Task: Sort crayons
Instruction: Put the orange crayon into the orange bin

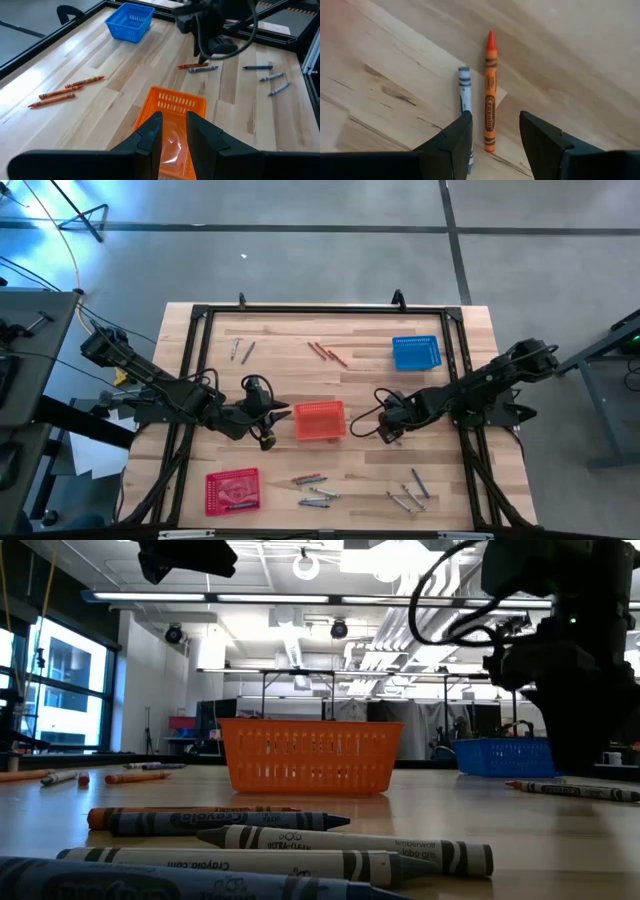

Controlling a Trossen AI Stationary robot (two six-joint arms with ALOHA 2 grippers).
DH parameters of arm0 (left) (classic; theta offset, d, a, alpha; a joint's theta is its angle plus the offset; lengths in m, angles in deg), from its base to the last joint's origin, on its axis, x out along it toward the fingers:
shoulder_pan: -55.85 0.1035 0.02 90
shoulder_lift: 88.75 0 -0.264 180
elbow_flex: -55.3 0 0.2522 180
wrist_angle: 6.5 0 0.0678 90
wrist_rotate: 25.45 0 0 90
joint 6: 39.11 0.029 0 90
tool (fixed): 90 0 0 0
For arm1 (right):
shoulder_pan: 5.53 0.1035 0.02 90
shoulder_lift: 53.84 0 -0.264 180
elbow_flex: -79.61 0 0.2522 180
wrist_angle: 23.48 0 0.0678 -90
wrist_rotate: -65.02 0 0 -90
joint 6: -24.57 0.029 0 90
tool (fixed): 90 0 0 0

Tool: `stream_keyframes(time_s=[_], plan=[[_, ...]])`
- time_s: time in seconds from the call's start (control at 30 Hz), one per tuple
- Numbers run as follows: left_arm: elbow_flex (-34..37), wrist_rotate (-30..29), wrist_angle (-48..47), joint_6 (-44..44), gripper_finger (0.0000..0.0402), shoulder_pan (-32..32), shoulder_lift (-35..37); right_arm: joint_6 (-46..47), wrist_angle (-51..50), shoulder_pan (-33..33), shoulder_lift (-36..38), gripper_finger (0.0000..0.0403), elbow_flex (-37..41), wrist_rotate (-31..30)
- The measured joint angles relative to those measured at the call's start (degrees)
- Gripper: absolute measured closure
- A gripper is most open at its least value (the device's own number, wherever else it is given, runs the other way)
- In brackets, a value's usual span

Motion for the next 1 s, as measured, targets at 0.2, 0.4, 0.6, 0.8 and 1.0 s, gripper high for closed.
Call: stream_keyframes(time_s=[0.2,0.4,0.6,0.8,1.0], plan=[[0.0,0.1,-0.1,0.2,0.0326,0.0,0.0,0.0,0.3,0.0,-2.2,0.0245,0.0,0.6],[0.0,0.1,-0.1,0.2,0.0326,0.0,0.0,1.5,0.5,0.0,-5.1,0.0245,-0.2,0.5],[0.0,0.1,-0.1,0.7,0.0326,0.0,0.0,3.2,-0.2,0.0,-8.2,0.0267,-0.5,-0.5],[0.0,0.1,-0.1,1.1,0.0326,0.0,0.0,3.5,-0.8,0.1,-8.2,0.0319,-0.7,-1.5],[0.0,0.1,-0.1,1.0,0.0326,0.0,0.0,-0.3,-1.6,0.0,-8.6,0.0377,-2.3,-1.8]])
